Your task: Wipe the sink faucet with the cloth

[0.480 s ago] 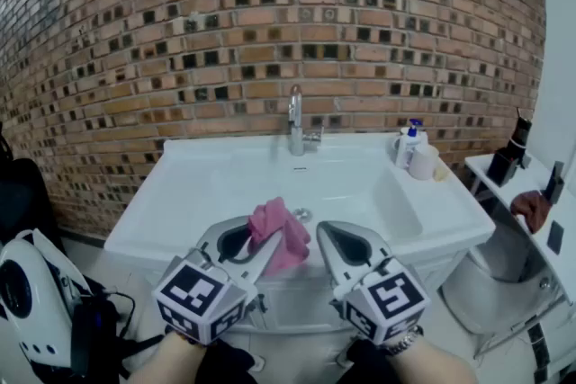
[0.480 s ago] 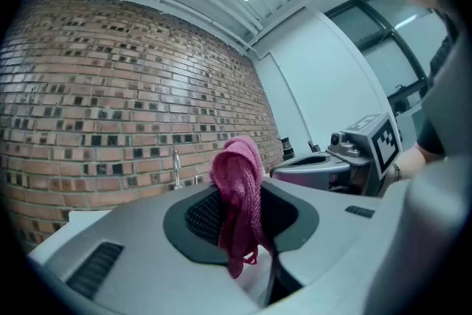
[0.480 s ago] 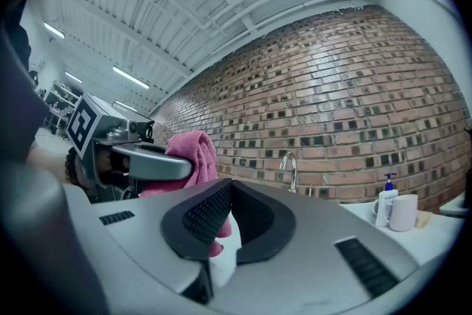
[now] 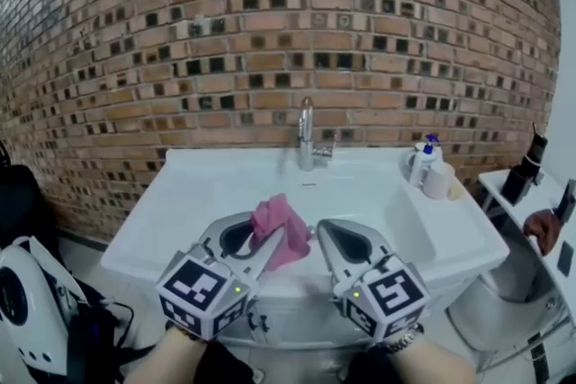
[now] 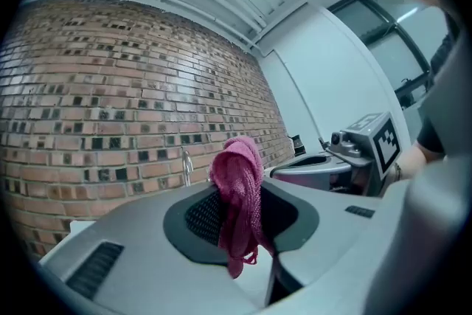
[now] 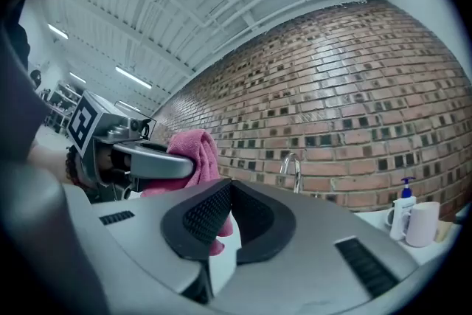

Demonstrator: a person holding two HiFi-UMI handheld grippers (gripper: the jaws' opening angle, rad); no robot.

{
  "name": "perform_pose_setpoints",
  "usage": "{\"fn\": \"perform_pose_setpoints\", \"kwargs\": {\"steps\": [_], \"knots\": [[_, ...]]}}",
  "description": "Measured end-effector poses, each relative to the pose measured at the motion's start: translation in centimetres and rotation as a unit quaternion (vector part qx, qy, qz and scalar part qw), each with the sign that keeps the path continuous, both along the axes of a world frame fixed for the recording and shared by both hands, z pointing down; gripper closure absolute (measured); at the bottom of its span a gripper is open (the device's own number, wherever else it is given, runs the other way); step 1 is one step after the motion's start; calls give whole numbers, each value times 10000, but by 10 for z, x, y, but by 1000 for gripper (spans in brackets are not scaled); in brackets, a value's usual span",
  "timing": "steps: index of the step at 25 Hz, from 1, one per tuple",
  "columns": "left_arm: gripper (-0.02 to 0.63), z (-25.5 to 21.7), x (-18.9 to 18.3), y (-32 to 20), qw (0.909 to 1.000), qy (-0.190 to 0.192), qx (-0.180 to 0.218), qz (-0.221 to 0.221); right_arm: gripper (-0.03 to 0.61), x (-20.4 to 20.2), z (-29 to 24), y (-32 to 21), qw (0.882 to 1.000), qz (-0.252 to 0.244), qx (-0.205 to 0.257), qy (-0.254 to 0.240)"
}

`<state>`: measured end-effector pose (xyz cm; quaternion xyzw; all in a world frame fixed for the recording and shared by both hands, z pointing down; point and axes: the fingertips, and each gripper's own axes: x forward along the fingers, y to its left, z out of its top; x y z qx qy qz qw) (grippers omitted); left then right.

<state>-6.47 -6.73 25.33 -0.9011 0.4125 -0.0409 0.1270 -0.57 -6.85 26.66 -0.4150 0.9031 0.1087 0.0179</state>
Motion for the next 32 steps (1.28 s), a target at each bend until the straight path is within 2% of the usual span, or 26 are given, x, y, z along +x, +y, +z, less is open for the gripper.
{"fn": "perform_pose_setpoints", "kwargs": {"steps": [4,12,19,32], "knots": [[508,-3,-1,-19,10000,-30,-11,-52,568,-3,2,-17,10000,-38,-54,31],[508,-8,12,-63,9999,-139,4,-12,568,18,-4,-48,9999,155,-31,10],[508,-16,12,-98,9996,-222,188,-32,568,19,-4,-74,9998,177,-71,7],[508,-26,7,-114,9997,-140,100,-151,568,14,-16,-78,9998,187,65,47]]}}
